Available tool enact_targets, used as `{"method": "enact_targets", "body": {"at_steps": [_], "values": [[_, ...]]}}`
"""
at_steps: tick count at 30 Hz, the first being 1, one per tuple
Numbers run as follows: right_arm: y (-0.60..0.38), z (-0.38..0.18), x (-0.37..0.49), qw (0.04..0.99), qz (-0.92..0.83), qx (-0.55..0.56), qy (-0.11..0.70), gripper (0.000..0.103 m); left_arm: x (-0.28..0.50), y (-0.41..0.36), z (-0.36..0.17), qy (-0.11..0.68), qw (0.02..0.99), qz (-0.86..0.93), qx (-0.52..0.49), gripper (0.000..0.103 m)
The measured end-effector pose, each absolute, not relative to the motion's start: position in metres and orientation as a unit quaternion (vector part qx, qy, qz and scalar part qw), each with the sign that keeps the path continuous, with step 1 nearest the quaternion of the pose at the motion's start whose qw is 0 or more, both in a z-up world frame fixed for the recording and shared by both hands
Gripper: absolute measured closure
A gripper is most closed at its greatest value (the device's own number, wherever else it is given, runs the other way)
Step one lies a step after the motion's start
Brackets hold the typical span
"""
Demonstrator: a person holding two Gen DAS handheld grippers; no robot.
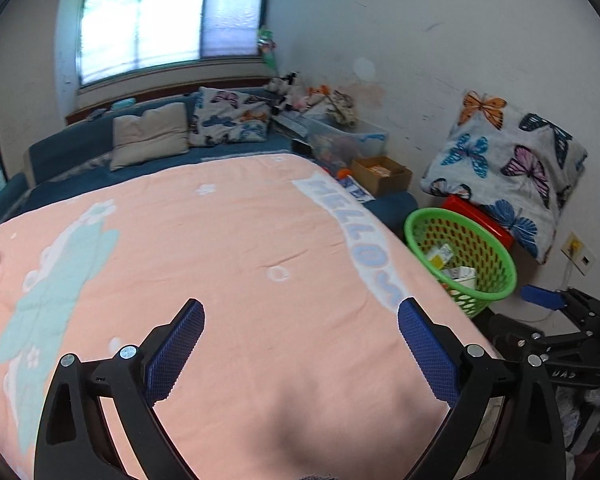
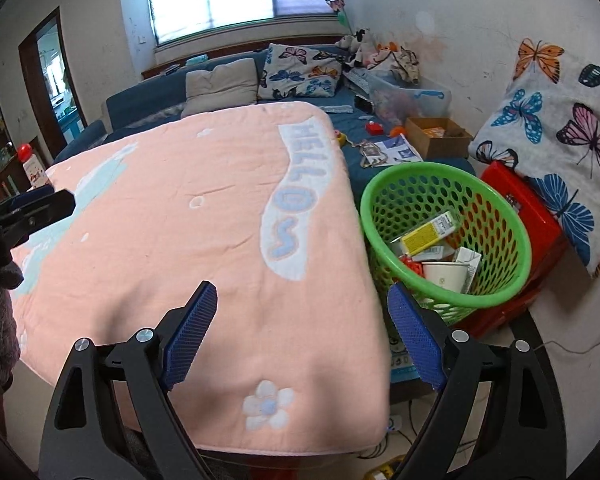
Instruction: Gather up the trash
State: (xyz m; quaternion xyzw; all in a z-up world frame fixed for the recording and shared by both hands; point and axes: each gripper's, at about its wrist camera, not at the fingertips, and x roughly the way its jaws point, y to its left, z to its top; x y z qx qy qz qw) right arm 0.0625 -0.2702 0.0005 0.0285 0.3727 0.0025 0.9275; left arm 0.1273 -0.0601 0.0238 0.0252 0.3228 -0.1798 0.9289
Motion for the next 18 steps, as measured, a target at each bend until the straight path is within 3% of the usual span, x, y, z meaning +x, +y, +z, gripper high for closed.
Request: {"method": "enact_targets", "body": {"at_steps": [18], "values": [[-0.253, 0.0, 0.05, 0.93, 0.001, 0.027, 0.367, 0.011, 0.097, -0.025, 0.007, 0.333, 0.934, -0.13, -0.009, 0.008]]}}
